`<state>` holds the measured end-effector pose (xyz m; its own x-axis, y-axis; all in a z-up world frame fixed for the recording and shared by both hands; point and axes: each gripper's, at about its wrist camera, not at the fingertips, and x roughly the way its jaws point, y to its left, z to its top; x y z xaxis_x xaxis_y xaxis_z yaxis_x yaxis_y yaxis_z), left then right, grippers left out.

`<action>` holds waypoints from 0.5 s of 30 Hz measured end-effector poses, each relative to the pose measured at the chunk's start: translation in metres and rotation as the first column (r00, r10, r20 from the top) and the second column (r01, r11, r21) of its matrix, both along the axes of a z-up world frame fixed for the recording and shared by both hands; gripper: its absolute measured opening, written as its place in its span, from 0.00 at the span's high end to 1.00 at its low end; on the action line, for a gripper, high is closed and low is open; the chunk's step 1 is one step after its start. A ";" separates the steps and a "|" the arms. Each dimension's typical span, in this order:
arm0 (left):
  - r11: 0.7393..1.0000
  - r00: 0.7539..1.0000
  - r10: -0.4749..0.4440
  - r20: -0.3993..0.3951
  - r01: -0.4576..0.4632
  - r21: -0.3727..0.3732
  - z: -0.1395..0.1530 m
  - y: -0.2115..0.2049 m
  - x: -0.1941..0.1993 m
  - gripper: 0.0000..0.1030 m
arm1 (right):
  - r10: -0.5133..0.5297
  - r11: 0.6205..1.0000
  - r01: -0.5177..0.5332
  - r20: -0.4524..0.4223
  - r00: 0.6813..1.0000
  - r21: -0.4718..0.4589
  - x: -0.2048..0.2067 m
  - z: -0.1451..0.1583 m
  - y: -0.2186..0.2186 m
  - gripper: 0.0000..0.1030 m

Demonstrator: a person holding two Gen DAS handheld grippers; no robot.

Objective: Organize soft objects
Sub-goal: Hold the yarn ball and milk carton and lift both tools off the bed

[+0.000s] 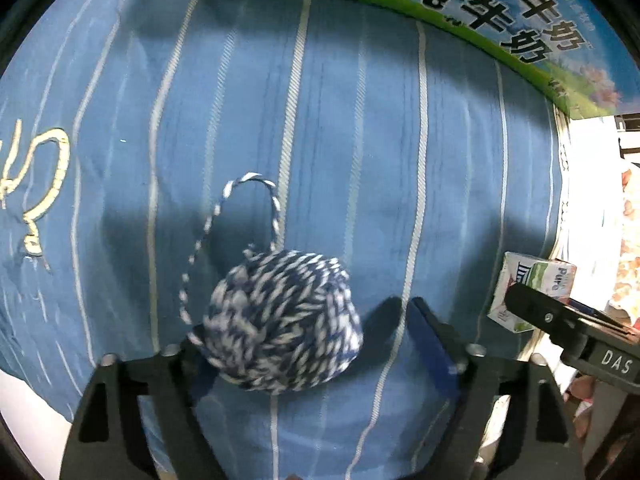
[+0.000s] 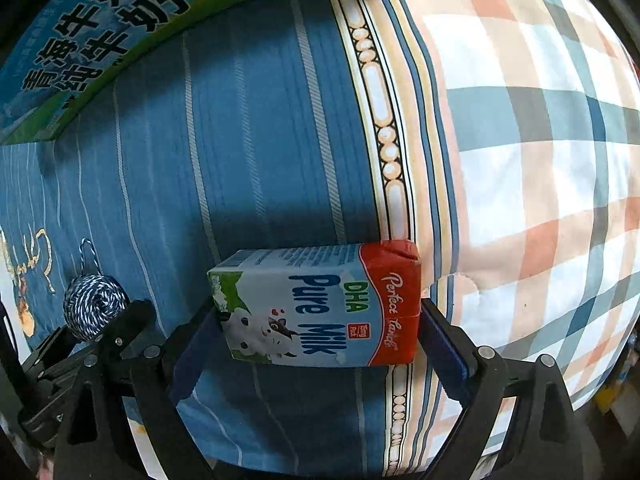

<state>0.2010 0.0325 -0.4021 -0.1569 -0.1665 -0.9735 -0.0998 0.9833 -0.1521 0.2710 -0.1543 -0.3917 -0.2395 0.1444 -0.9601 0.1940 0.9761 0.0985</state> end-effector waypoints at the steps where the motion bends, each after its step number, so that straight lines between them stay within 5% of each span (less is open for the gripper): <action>1: 1.000 1.000 -0.002 -0.011 0.002 -0.009 -0.002 0.004 0.007 0.07 | 0.006 1.000 -0.006 -0.007 1.000 -0.002 0.001 -0.001 0.000 0.06; 15: 0.995 0.997 -0.072 -0.028 0.073 0.065 -0.010 -0.030 0.018 0.07 | 0.018 1.000 -0.019 -0.044 0.999 -0.022 0.006 -0.023 -0.002 0.04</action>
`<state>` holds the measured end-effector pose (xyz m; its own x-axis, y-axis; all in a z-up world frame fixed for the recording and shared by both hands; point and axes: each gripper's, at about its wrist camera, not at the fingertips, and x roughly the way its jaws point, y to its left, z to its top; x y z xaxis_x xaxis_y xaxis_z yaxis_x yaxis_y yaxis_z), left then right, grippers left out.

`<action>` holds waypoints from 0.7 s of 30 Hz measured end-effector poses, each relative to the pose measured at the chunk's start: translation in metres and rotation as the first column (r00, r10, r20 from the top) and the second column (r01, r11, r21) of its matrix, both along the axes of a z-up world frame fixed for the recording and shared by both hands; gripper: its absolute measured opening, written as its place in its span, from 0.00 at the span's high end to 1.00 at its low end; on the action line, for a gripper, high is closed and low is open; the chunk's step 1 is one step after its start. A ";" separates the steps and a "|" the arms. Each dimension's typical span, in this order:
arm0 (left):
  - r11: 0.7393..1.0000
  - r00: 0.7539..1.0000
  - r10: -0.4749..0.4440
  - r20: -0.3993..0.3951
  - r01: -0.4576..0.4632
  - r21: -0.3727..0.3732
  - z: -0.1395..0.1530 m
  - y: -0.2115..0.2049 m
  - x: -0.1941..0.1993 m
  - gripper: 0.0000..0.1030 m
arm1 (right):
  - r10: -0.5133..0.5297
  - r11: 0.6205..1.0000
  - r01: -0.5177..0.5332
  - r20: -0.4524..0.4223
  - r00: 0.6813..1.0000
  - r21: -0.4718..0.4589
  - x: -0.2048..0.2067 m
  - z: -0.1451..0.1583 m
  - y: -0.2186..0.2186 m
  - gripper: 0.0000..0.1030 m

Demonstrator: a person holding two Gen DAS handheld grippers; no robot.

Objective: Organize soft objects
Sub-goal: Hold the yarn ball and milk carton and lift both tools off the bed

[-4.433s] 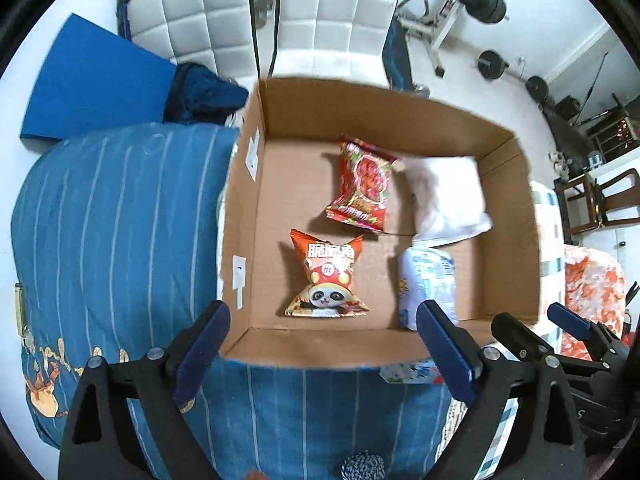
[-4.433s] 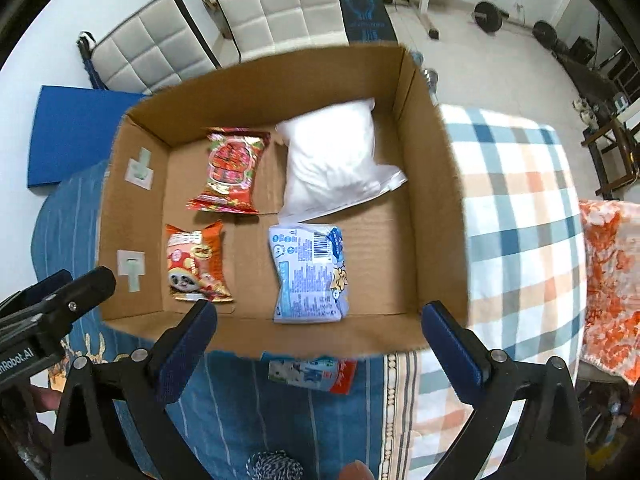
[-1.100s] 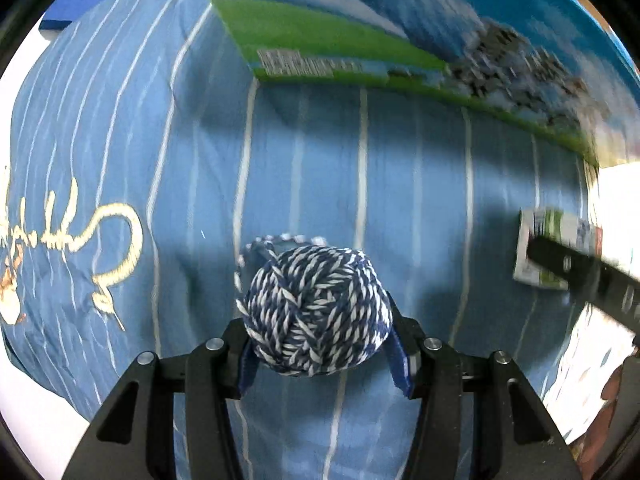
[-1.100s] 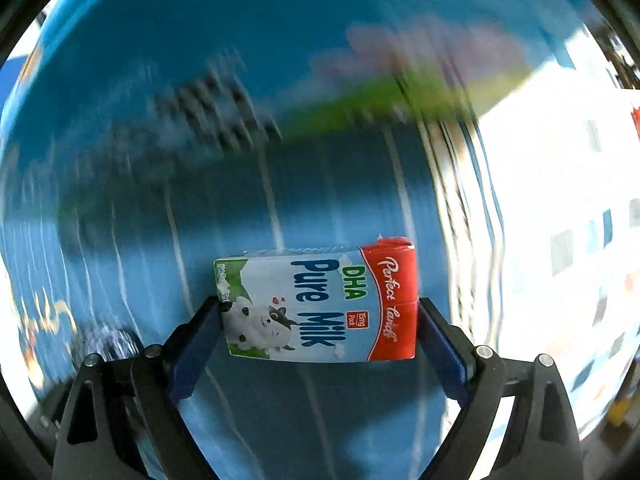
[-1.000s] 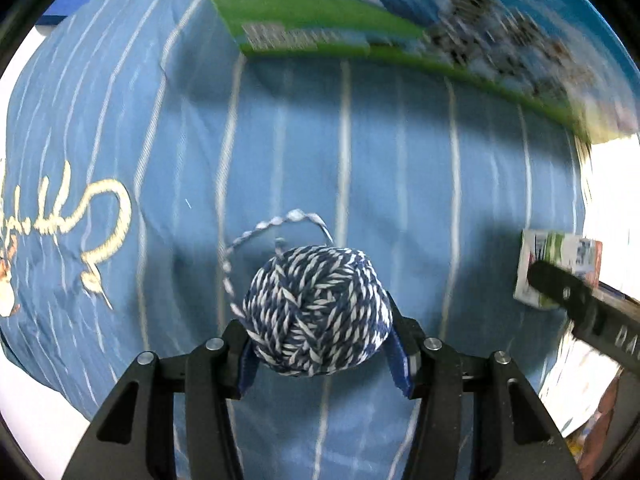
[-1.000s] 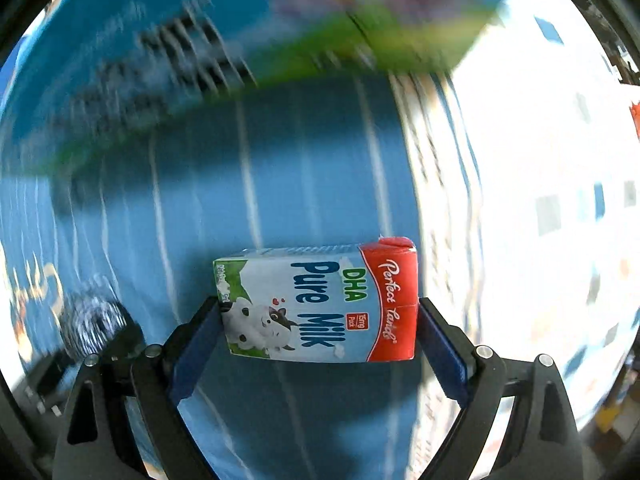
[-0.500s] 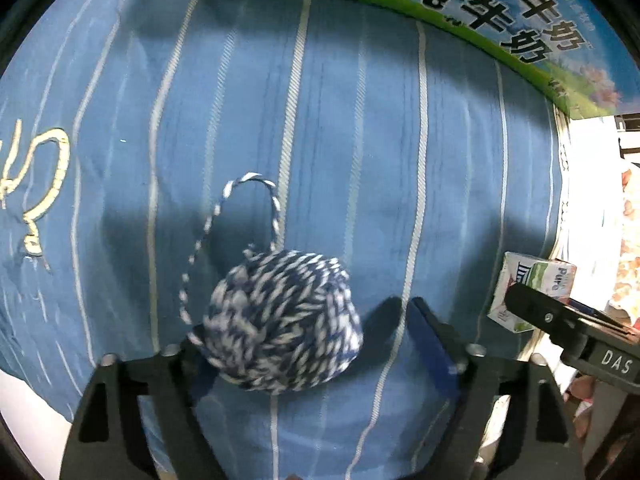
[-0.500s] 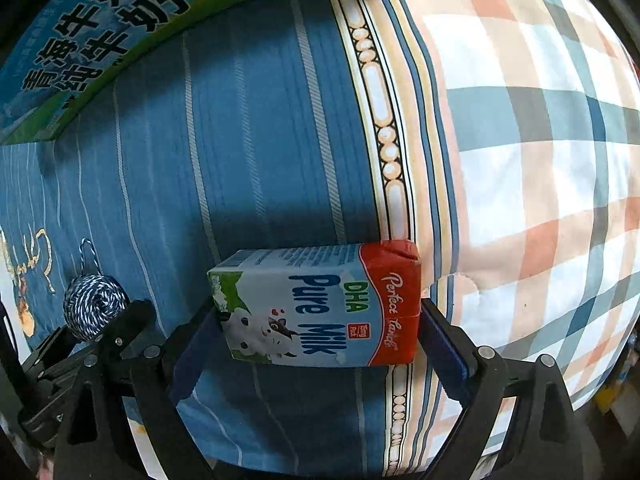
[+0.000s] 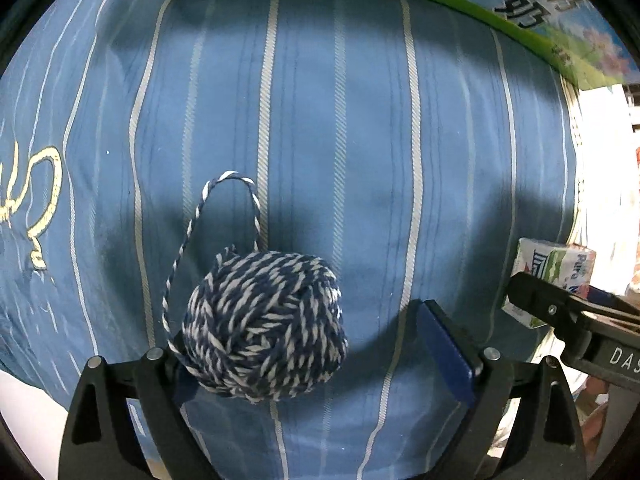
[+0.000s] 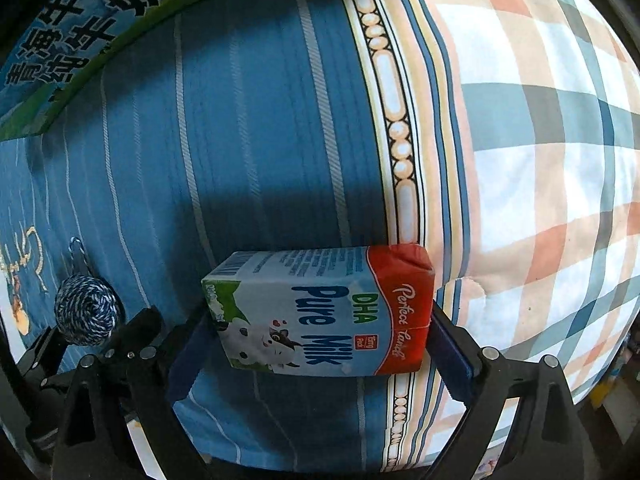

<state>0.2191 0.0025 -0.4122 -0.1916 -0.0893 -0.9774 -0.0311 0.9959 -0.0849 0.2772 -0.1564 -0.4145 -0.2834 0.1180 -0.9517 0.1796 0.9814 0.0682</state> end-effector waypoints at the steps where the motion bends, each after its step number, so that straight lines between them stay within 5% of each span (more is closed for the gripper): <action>1: 1.000 1.000 -0.009 0.006 0.009 0.011 0.000 -0.003 -0.001 0.07 | 0.007 1.000 -0.007 -0.001 1.000 -0.006 0.001 -0.001 0.003 0.04; 9: 0.997 0.997 -0.039 0.060 0.035 0.069 0.005 -0.020 -0.005 0.18 | 0.038 0.998 -0.039 -0.020 0.999 -0.043 0.009 -0.004 0.019 0.02; 12: 0.996 0.995 -0.052 0.080 0.047 0.074 0.010 -0.021 -0.005 0.29 | 0.040 0.998 -0.041 -0.021 0.999 -0.053 0.010 -0.006 0.025 0.00; 15: 0.996 0.994 -0.056 0.099 0.049 0.073 0.027 -0.019 -0.017 0.52 | 0.034 0.998 -0.035 -0.019 0.999 -0.061 0.009 -0.005 0.030 0.00; 21: 1.000 0.996 0.009 0.086 -0.011 0.017 0.035 -0.009 -0.012 0.50 | 0.066 0.995 -0.067 -0.014 0.998 -0.075 0.002 -0.008 0.051 0.00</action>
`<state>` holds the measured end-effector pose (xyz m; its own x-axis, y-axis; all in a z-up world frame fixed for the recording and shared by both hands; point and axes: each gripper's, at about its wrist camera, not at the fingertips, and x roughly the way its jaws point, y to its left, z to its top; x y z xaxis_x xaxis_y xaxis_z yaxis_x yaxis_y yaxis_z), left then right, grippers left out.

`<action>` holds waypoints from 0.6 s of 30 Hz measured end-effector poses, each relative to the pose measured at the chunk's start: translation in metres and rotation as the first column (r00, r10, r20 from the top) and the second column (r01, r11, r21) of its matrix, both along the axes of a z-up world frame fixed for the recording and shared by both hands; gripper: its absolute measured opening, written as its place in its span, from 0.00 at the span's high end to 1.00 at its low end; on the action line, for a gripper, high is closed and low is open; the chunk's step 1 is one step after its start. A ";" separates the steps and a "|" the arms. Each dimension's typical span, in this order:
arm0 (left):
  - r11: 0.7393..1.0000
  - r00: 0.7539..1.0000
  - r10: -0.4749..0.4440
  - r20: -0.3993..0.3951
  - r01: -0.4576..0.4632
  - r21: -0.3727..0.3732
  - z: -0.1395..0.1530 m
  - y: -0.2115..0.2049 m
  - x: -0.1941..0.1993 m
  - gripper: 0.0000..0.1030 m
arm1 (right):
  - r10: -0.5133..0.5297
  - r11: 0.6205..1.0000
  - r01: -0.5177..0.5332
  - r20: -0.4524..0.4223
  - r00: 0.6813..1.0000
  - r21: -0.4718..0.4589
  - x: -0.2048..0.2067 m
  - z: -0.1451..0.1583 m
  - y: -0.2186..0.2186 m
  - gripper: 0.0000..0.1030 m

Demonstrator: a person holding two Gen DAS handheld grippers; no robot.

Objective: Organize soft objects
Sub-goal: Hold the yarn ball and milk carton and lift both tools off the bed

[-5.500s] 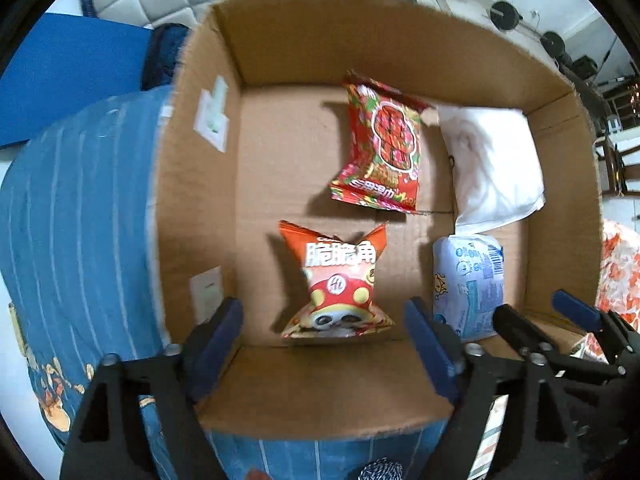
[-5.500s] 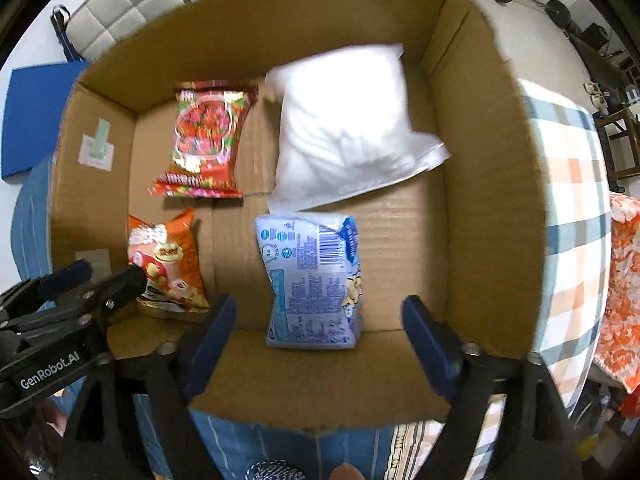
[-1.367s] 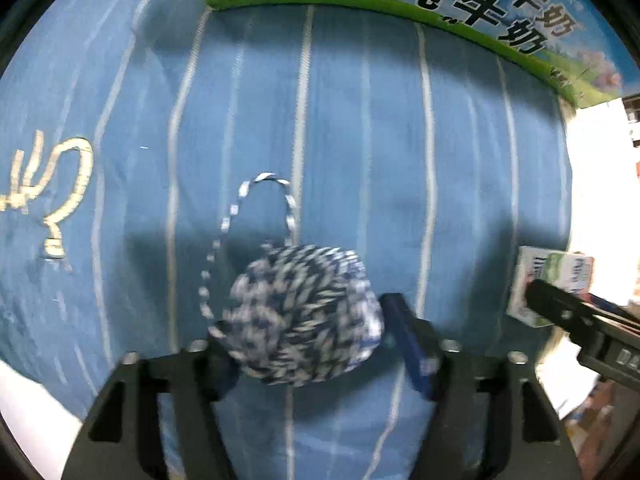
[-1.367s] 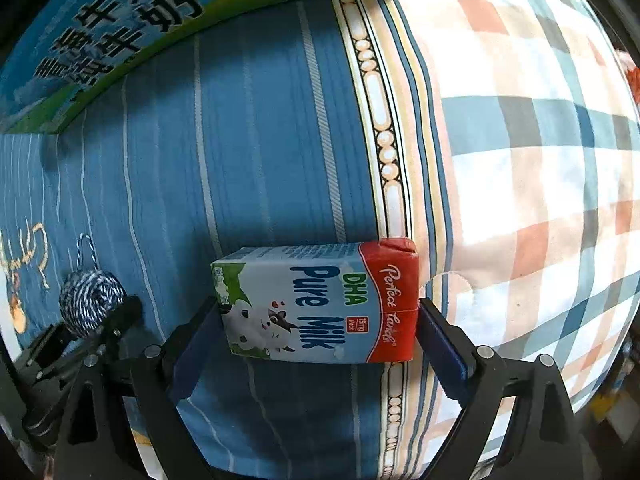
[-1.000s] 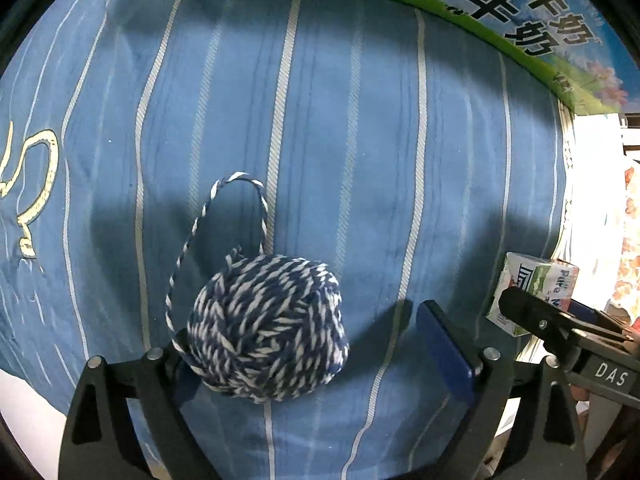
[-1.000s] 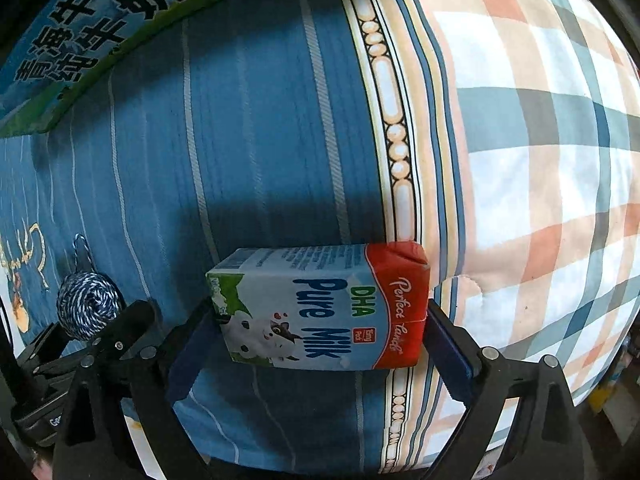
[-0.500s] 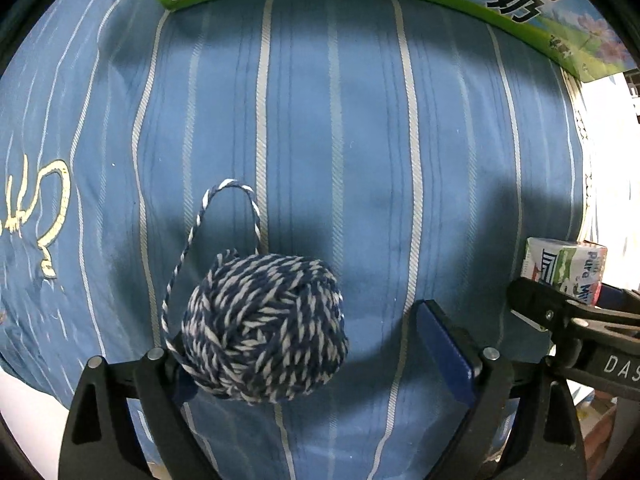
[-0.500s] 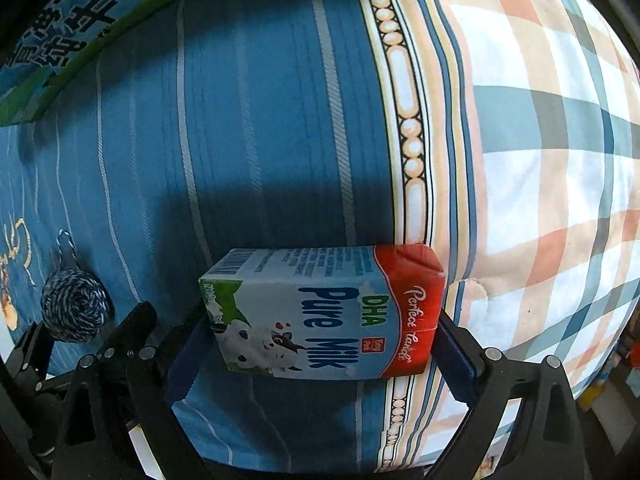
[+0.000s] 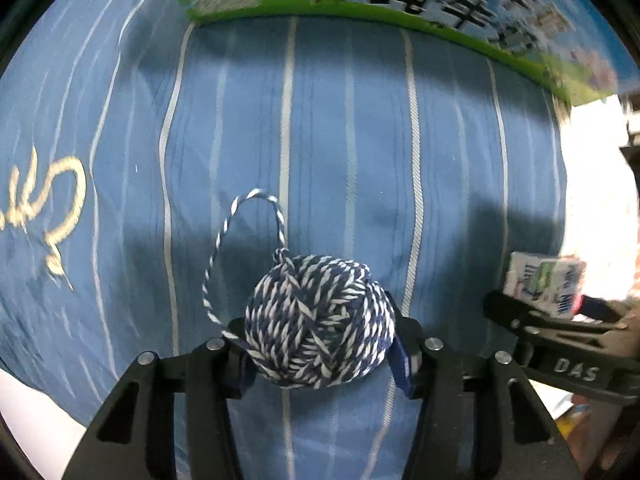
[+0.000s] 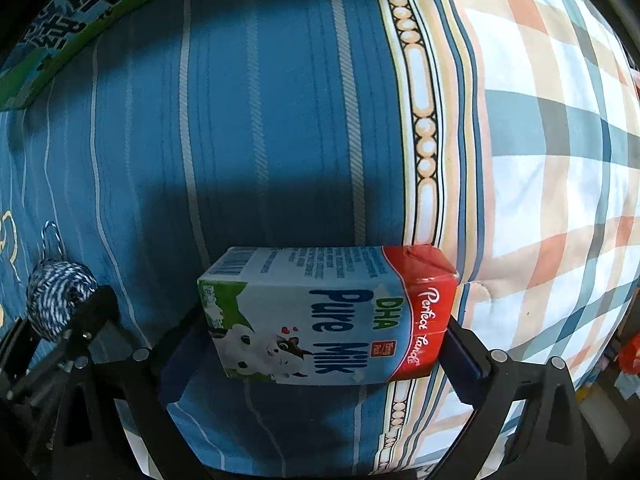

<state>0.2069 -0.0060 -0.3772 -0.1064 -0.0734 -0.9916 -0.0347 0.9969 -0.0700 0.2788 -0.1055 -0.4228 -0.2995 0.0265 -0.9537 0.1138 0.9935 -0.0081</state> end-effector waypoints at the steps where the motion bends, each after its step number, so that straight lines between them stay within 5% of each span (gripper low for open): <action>1: 0.998 0.999 0.038 -0.022 -0.039 -0.048 0.000 0.007 0.001 0.47 | 0.001 1.000 -0.001 -0.002 1.000 0.004 -0.004 0.001 0.001 0.00; 6: 0.915 0.961 0.249 -0.123 -0.275 -0.295 0.009 0.054 -0.007 0.29 | -0.021 0.999 0.021 -0.010 1.000 0.031 -0.006 0.005 -0.004 0.00; 9: 0.885 0.943 0.311 -0.119 -0.333 -0.324 0.019 0.072 -0.004 0.23 | -0.028 0.999 0.028 -0.008 1.000 0.028 -0.007 0.006 -0.004 0.00; 18: 0.951 0.968 0.218 -0.121 -0.239 -0.196 -0.008 0.058 0.018 0.23 | -0.030 0.999 0.031 -0.018 0.999 0.034 -0.017 -0.001 -0.008 0.00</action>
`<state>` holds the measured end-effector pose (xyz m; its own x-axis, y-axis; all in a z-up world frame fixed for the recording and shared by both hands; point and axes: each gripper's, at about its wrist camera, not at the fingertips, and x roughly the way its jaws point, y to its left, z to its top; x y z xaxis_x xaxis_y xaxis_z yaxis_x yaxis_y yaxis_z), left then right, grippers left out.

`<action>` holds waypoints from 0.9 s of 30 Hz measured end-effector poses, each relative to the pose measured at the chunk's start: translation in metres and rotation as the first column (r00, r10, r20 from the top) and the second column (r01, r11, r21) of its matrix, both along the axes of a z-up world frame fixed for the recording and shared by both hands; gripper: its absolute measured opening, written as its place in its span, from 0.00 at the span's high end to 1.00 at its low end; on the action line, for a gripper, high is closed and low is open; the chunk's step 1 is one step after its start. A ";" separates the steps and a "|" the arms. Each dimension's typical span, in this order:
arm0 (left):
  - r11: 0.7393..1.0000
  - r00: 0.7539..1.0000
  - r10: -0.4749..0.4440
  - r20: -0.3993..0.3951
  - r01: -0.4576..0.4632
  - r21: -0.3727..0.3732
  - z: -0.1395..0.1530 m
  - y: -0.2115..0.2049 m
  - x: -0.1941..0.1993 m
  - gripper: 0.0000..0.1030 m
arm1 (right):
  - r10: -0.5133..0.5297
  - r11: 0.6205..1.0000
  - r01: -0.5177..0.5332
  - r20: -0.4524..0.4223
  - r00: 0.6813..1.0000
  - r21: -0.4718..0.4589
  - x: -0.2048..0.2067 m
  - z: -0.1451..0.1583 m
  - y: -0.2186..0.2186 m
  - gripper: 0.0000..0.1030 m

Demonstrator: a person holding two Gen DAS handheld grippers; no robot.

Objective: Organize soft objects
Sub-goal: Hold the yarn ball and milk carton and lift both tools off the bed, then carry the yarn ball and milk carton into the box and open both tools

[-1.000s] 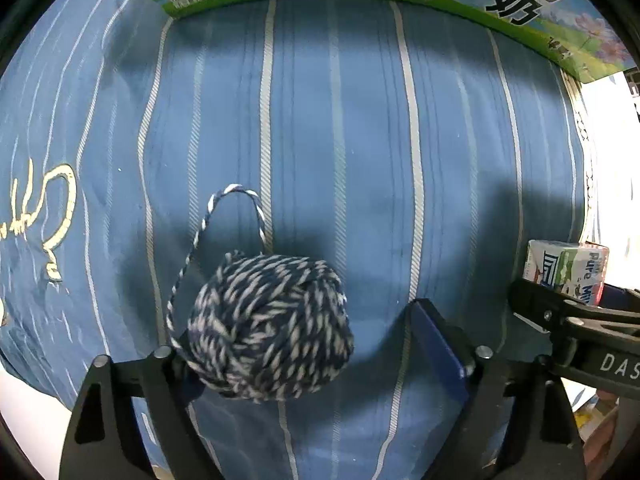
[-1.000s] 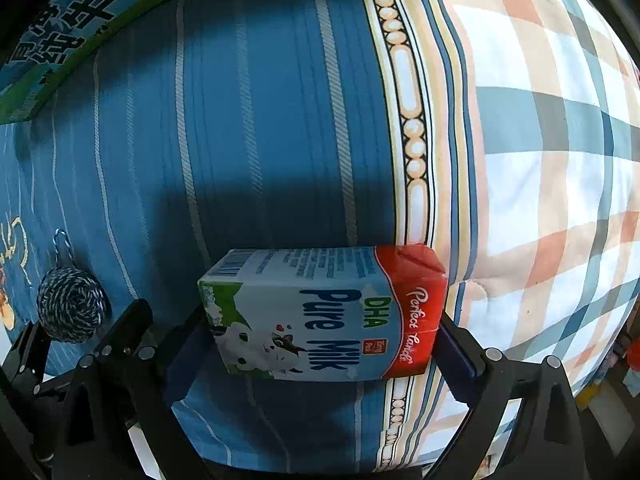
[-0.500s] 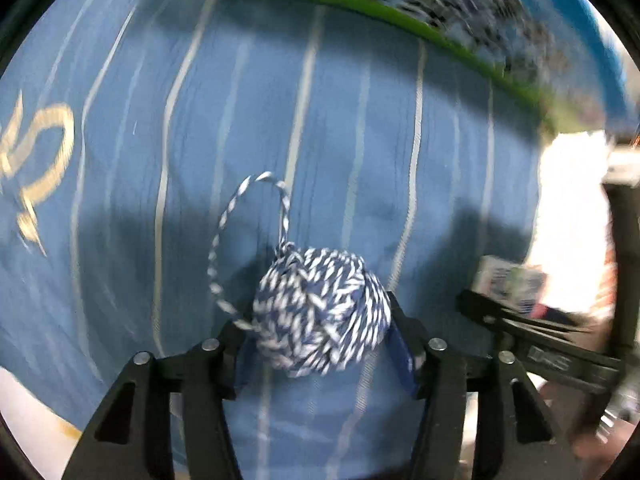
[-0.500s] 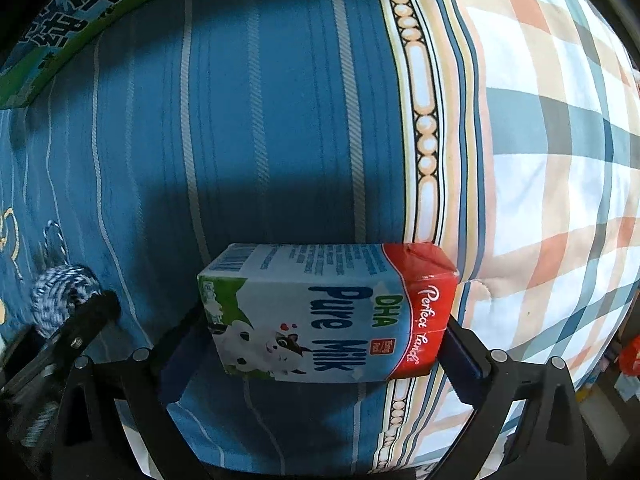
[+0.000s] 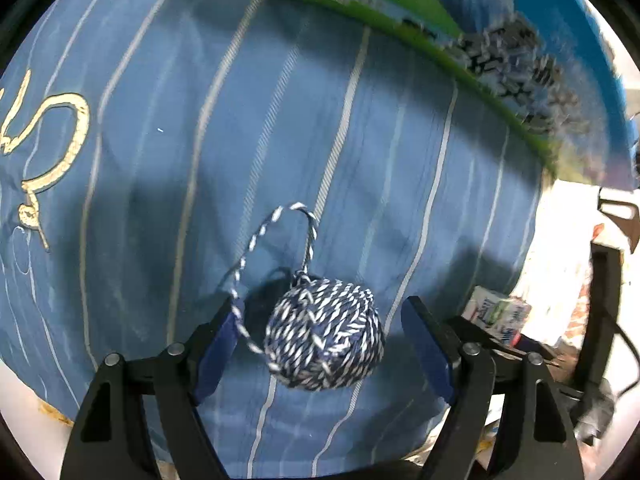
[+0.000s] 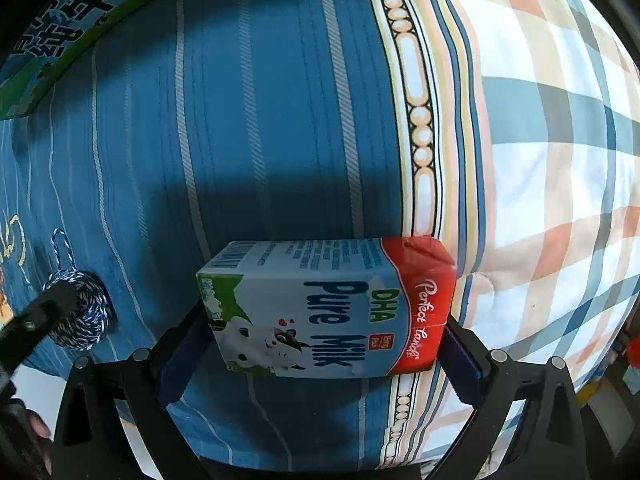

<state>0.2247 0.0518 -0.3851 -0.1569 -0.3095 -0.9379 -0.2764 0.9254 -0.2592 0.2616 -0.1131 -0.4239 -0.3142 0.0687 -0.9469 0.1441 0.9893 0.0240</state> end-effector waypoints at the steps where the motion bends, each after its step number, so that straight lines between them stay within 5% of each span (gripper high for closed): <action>1: 1.000 1.000 -0.009 -0.007 0.010 0.013 -0.003 -0.003 0.000 0.23 | 0.001 1.000 -0.001 0.000 1.000 -0.002 -0.001 0.000 -0.001 0.00; 5: 0.989 0.996 -0.087 0.011 0.085 0.120 -0.012 -0.021 0.000 0.35 | -0.013 1.000 0.013 0.013 1.000 -0.019 -0.002 -0.002 -0.002 0.00; 7: 0.974 0.988 -0.145 0.043 0.135 0.181 -0.009 -0.031 -0.001 0.50 | -0.023 0.999 0.024 0.032 0.999 -0.031 -0.001 -0.002 -0.004 0.01; 10: 0.945 0.973 -0.224 0.057 0.203 0.256 -0.008 -0.043 -0.001 0.51 | -0.006 0.998 0.010 0.057 0.998 -0.064 -0.003 0.001 -0.002 0.02; 17: 0.942 0.969 -0.233 0.079 0.204 0.267 -0.009 -0.063 -0.006 0.52 | 0.036 0.997 -0.028 0.105 0.994 -0.078 -0.007 0.014 0.003 0.11; 21: 0.943 0.964 -0.238 0.122 0.199 0.268 0.030 -0.052 -0.019 0.52 | 0.008 0.999 -0.003 0.126 0.992 -0.044 -0.011 0.028 -0.004 0.11; 27: 0.951 0.941 -0.244 0.235 0.185 0.248 0.089 -0.052 -0.014 0.52 | -0.001 1.000 -0.004 0.225 0.974 0.024 -0.010 0.088 -0.011 0.11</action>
<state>0.2110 -0.0003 -0.2959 0.0619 -0.0779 -0.9950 -0.0155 0.9968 -0.0790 0.2518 -0.1238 -0.3358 -0.0938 0.0920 -0.9913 0.1307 0.9882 0.0794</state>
